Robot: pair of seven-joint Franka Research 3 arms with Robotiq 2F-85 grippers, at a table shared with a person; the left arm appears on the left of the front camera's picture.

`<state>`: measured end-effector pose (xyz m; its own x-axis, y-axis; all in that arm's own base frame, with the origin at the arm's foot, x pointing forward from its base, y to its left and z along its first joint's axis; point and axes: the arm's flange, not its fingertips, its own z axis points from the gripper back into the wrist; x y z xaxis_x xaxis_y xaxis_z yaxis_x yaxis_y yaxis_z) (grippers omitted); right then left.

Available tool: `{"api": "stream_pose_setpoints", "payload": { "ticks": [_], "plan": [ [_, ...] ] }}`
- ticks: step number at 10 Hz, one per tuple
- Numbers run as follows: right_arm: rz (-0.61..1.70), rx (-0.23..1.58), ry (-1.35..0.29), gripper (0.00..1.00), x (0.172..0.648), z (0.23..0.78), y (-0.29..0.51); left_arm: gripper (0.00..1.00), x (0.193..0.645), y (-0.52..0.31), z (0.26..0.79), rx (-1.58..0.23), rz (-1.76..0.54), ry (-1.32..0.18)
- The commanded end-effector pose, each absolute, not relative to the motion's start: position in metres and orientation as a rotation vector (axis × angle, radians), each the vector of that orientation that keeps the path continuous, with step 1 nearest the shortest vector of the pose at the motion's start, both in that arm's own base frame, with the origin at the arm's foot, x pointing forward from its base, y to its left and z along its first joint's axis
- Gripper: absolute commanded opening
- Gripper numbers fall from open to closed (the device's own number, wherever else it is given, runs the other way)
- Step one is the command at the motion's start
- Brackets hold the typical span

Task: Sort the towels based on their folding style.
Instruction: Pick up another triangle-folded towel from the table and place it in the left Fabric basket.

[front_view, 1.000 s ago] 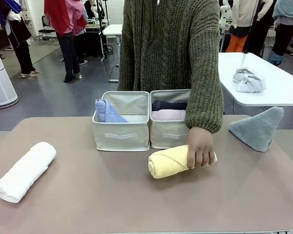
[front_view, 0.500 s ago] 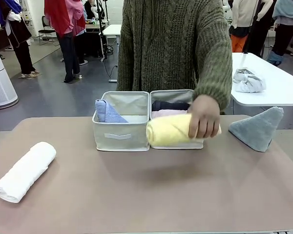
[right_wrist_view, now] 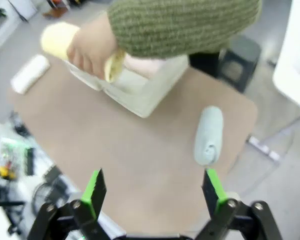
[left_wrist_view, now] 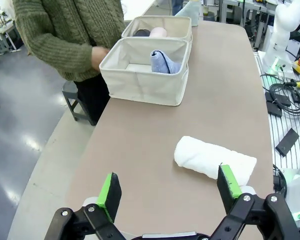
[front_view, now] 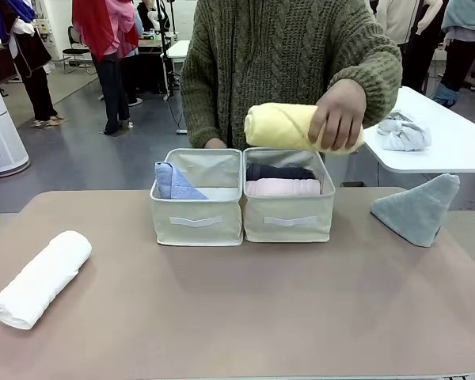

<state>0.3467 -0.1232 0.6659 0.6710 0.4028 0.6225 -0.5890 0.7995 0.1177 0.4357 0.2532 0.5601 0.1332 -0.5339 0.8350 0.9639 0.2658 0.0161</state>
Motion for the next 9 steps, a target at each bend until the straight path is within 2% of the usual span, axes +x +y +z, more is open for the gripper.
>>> {"api": "stream_pose_setpoints", "payload": {
  "ticks": [1, 4, 6, 8, 9],
  "plan": [
    [0.591, 0.213, -0.478, 1.00, 0.380, 0.639, -0.090, 1.00, 0.435, 0.253, 0.560, -0.634, -1.199, -0.867],
    [0.657, 0.137, -0.375, 1.00, 0.409, 0.584, -0.058, 1.00, 0.435, 0.253, 0.560, -0.634, -1.199, -0.867],
    [0.790, 0.180, -0.364, 1.00, 0.396, 0.590, -0.070, 1.00, 0.435, 0.253, 0.560, -0.634, -1.199, -0.867],
    [1.000, 0.185, -0.164, 1.00, 0.377, 0.581, -0.088, 1.00, 0.435, 0.253, 0.560, -0.634, -1.199, -0.867],
    [1.017, 0.177, -0.143, 1.00, 0.377, 0.575, -0.089, 1.00, 0.435, 0.253, 0.560, -0.634, -1.199, -0.867]
  ]
}}
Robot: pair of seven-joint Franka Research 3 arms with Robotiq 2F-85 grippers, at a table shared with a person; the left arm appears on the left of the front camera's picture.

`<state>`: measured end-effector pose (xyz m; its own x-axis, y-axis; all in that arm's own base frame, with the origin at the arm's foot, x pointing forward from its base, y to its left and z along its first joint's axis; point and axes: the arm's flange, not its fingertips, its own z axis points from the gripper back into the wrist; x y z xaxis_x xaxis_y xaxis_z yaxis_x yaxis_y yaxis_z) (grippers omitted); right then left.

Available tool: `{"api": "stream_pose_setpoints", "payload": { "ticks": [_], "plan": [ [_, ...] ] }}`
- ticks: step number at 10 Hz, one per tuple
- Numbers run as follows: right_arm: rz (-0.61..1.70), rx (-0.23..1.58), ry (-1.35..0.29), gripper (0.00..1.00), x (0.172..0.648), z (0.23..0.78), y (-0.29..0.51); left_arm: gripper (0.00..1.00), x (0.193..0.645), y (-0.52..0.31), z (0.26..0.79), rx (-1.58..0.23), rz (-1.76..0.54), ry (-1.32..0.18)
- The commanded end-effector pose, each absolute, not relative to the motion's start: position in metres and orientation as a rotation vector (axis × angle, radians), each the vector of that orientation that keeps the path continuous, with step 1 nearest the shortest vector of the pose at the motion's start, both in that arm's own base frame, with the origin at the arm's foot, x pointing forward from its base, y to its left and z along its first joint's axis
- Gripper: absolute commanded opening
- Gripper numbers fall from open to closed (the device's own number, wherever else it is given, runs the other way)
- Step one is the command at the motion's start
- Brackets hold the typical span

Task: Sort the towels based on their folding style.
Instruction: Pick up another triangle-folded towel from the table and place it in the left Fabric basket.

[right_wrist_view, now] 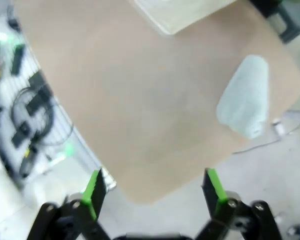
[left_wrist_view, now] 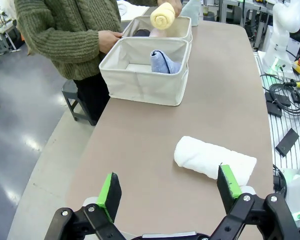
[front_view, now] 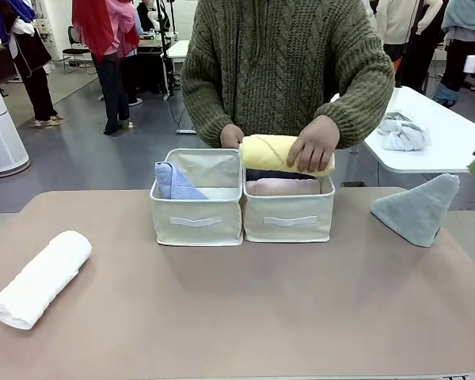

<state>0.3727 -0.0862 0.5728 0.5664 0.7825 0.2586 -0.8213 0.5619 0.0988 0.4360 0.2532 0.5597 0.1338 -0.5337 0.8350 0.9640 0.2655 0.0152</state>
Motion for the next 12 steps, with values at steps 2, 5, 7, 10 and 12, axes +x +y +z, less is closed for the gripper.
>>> {"api": "stream_pose_setpoints", "payload": {
  "ticks": [2, 5, 7, 10, 12],
  "plan": [
    [0.951, 0.218, -0.194, 1.00, 0.373, 0.573, -0.086, 1.00, 0.435, 0.253, 0.560, -0.634, -1.199, -0.867],
    [0.951, 0.218, -0.194, 1.00, 0.373, 0.573, -0.086, 1.00, 0.435, 0.253, 0.560, -0.634, -1.199, -0.867],
    [0.971, 0.210, -0.175, 1.00, 0.371, 0.572, -0.090, 1.00, 0.435, 0.253, 0.560, -0.634, -1.199, -0.867],
    [0.848, -0.033, -0.207, 1.00, 0.410, 0.551, -0.073, 1.00, 0.435, 0.253, 0.560, -0.634, -1.199, -0.867],
    [0.817, -0.086, -0.213, 1.00, 0.429, 0.539, -0.069, 1.00, 0.435, 0.253, 0.560, -0.634, -1.199, -0.867]
  ]
}}
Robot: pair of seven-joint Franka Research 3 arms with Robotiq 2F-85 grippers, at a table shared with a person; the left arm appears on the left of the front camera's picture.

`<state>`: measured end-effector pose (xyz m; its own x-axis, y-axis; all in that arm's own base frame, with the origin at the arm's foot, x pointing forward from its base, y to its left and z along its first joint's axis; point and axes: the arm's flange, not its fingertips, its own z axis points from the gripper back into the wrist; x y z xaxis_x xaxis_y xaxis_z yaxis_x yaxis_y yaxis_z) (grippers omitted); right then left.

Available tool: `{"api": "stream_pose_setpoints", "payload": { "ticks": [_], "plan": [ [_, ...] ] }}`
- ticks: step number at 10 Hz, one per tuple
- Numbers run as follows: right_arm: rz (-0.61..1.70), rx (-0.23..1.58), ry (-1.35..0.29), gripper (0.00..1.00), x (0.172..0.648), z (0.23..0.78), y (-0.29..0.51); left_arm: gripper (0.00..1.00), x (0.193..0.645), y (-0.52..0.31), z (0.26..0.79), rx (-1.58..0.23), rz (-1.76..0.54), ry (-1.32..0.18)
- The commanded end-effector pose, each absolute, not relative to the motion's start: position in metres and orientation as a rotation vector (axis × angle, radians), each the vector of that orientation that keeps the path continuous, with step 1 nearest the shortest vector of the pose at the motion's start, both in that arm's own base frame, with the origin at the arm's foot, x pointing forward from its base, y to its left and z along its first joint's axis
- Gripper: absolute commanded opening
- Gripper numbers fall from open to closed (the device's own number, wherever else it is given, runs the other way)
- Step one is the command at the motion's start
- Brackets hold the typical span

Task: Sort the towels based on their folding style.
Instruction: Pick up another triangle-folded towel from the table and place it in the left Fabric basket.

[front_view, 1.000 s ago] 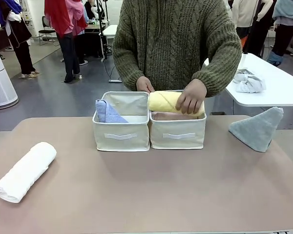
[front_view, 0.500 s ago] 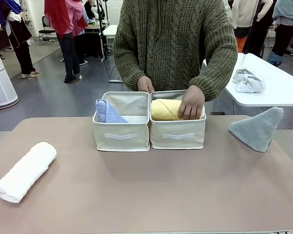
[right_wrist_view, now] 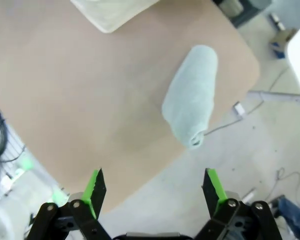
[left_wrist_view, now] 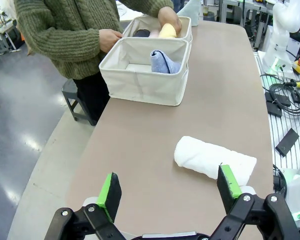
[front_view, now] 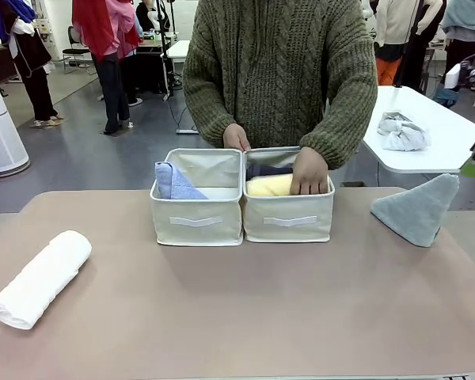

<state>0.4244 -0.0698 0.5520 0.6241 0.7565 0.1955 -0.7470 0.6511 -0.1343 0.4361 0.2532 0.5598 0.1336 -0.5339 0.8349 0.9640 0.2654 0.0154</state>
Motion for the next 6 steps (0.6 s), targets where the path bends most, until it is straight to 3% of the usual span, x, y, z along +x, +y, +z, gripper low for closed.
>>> {"api": "stream_pose_setpoints", "payload": {
  "ticks": [1, 6],
  "plan": [
    [0.790, -0.112, -0.214, 1.00, 0.437, 0.531, -0.074, 1.00, 0.435, 0.253, 0.560, -0.634, -1.199, -0.867],
    [0.763, 0.041, -0.228, 1.00, 0.469, 0.496, -0.105, 1.00, 0.435, 0.253, 0.560, -0.634, -1.199, -0.867]
  ]
}}
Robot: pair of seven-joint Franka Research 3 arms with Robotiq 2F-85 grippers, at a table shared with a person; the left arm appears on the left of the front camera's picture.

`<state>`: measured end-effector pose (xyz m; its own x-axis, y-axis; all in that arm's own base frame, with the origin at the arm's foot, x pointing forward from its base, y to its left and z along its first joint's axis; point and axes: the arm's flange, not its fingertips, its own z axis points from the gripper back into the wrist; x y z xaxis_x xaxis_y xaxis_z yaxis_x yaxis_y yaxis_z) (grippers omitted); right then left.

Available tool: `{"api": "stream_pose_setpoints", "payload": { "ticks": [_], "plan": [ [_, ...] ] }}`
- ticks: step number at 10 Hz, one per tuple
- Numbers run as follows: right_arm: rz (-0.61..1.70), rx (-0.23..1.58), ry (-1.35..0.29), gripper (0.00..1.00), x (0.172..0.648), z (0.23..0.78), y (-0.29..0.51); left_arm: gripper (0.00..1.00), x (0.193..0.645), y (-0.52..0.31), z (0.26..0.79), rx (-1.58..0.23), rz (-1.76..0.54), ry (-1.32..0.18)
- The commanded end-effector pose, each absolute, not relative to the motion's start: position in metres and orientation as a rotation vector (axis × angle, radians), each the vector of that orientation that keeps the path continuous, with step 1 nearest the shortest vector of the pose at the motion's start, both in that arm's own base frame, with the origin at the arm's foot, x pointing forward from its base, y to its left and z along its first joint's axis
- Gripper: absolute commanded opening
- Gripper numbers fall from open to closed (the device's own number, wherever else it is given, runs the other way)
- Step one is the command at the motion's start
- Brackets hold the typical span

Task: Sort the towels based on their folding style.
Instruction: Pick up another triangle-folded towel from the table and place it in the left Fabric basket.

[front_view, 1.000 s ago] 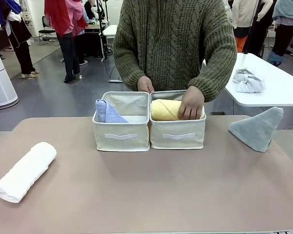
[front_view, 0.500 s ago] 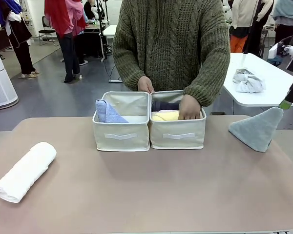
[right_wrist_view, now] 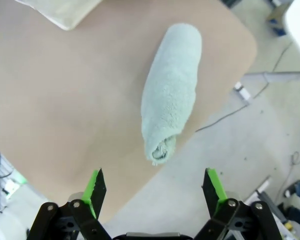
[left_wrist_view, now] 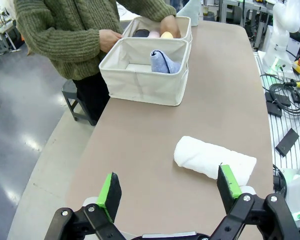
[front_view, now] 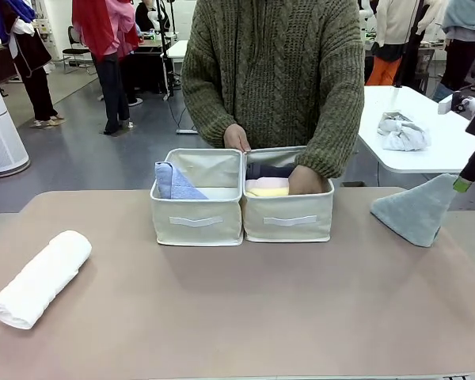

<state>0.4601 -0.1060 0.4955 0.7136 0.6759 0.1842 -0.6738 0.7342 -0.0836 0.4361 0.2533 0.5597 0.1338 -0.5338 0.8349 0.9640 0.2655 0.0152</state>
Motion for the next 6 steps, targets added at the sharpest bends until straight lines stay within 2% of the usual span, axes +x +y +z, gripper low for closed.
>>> {"api": "stream_pose_setpoints", "payload": {
  "ticks": [1, 6],
  "plan": [
    [0.760, 0.062, -0.225, 1.00, 0.472, 0.492, -0.105, 1.00, 0.435, 0.253, 0.560, -0.634, -1.199, -0.867],
    [0.794, 0.098, -0.276, 1.00, 0.480, 0.477, -0.104, 1.00, 0.435, 0.253, 0.560, -0.634, -1.199, -0.867]
  ]
}}
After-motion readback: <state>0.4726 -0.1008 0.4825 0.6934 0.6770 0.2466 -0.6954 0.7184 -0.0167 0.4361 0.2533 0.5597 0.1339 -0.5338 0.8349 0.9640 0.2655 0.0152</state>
